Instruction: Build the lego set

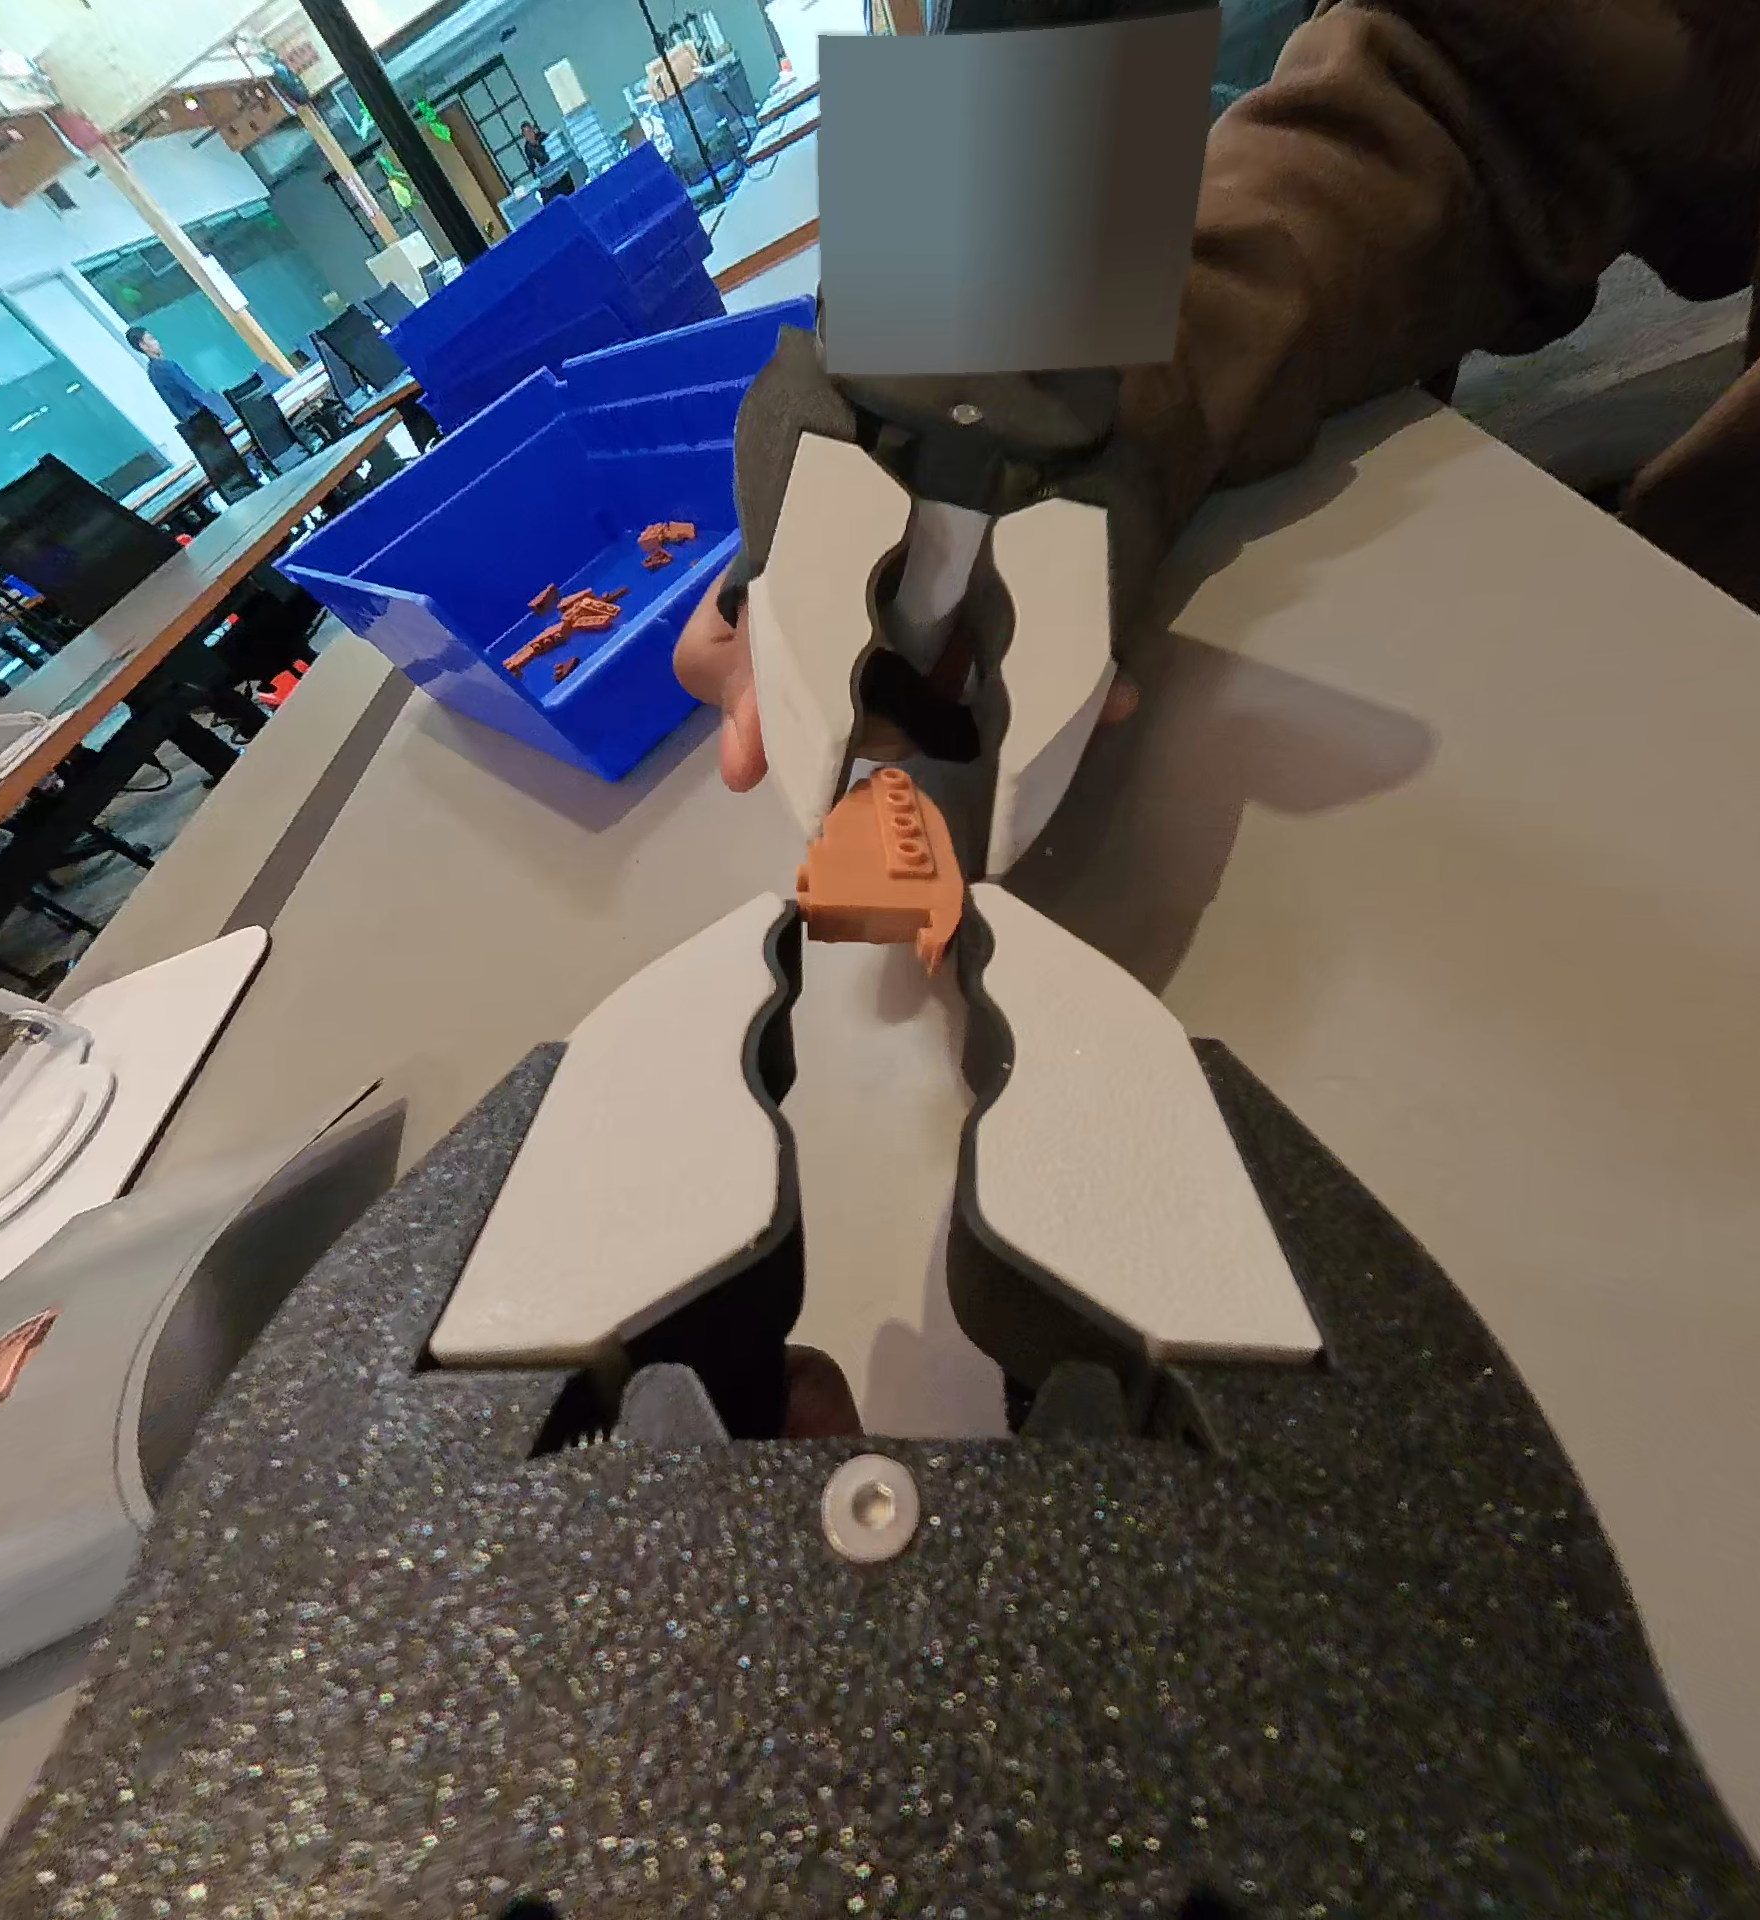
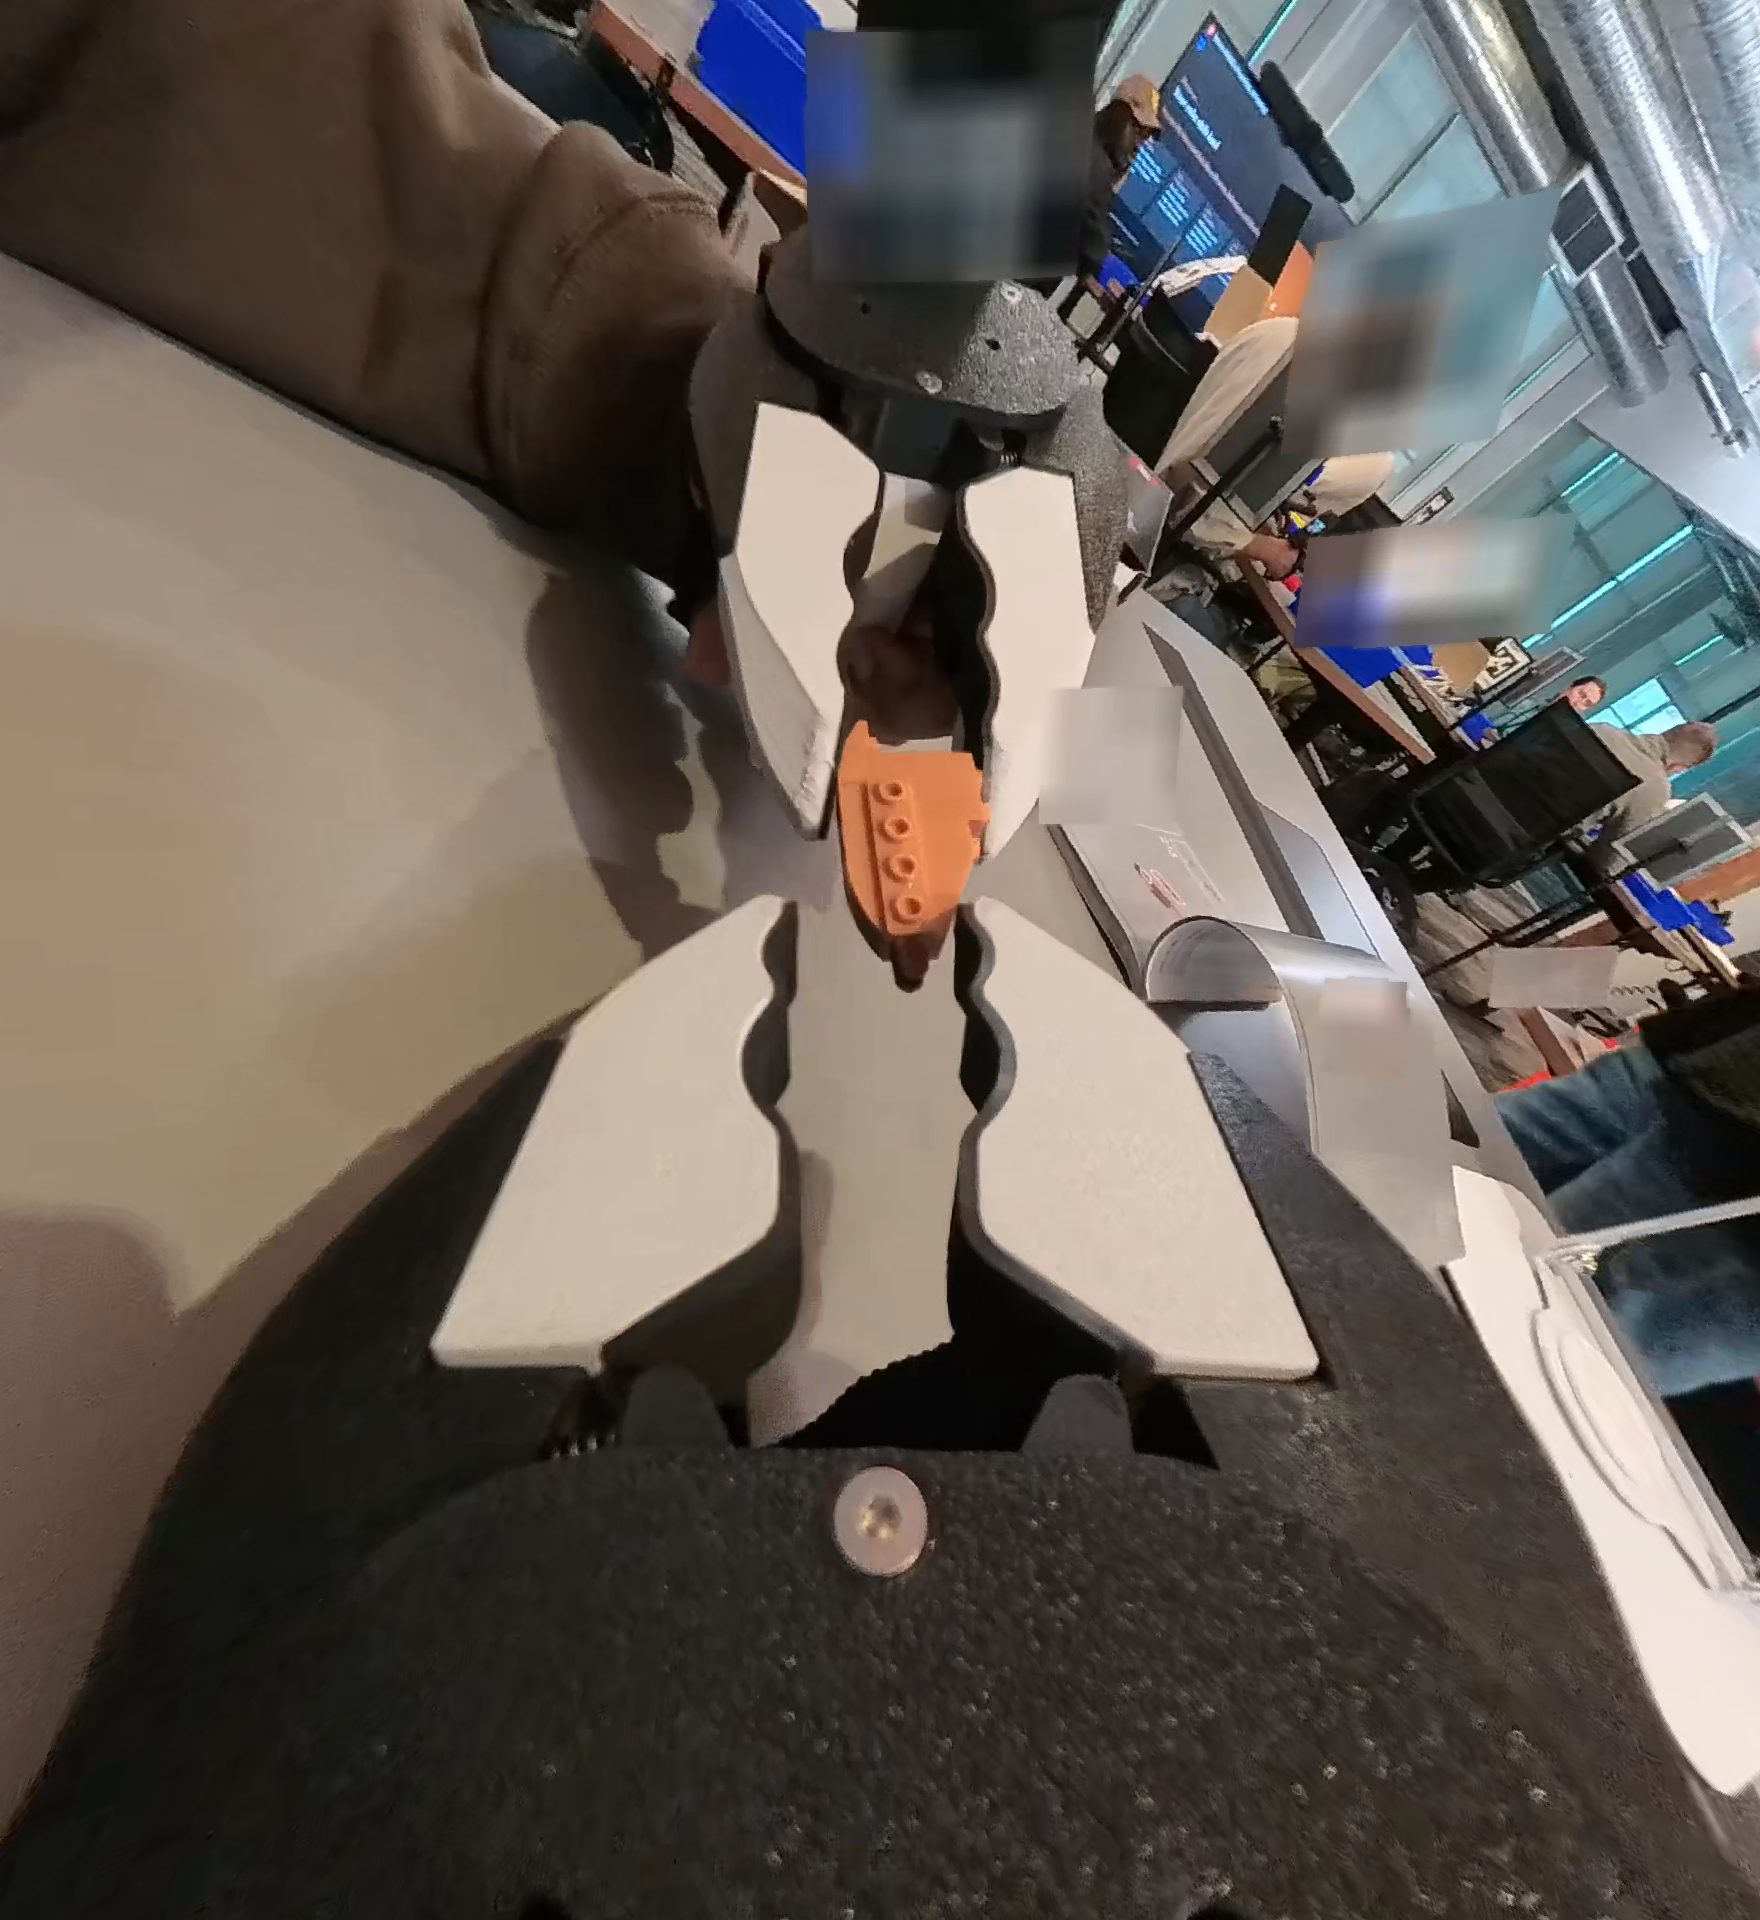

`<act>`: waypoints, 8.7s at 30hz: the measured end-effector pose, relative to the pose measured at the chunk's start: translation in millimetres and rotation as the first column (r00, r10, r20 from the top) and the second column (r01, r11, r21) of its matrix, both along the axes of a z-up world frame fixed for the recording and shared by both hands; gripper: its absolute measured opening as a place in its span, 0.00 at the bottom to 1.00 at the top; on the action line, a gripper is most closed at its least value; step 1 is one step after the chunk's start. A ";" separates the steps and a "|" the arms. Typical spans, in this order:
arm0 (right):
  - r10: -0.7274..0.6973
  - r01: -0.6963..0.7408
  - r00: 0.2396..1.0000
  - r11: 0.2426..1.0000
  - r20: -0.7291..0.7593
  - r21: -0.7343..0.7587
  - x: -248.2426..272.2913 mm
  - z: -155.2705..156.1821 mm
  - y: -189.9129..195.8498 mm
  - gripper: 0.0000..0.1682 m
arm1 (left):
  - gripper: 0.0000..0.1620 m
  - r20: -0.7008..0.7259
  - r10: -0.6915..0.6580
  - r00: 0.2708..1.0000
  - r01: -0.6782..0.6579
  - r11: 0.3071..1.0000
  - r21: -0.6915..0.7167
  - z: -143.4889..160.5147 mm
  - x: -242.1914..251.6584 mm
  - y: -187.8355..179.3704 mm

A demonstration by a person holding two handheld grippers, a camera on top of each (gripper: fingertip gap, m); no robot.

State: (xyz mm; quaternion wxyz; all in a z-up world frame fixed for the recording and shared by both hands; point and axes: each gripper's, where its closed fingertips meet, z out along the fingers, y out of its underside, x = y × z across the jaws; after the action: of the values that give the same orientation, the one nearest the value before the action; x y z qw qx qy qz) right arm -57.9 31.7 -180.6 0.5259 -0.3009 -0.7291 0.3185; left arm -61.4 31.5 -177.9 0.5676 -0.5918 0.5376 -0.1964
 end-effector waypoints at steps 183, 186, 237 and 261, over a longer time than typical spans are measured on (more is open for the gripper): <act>-0.527 0.614 0.741 0.783 0.416 -0.102 -91.2 -53.5 181.0 0.29 | 0.02 -0.744 0.622 0.245 -0.966 0.088 -0.244 -61.1 -308.3 -24.2; -0.527 0.614 0.741 0.783 0.416 -0.103 -91.2 -53.5 181.0 0.29 | 0.02 -0.729 0.648 0.221 -0.971 0.074 -0.229 -54.6 -313.5 -24.2; -0.561 0.621 0.758 0.777 0.332 -0.105 -69.7 -24.1 164.4 0.29 | 0.24 -0.280 0.849 0.448 -0.869 0.340 -0.361 -33.0 -243.3 70.2; -0.741 0.807 0.573 0.584 0.350 -0.087 0.7 -46.0 182.2 0.26 | 0.18 -0.152 0.789 0.596 -0.803 0.578 -0.147 -38.8 -123.1 106.3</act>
State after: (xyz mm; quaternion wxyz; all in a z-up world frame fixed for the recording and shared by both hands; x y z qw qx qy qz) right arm -57.2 213.9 -226.6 0.4650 -0.6926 -0.5434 0.0935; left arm -184.4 137.8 -216.6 0.5135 -0.8302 0.2120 0.0468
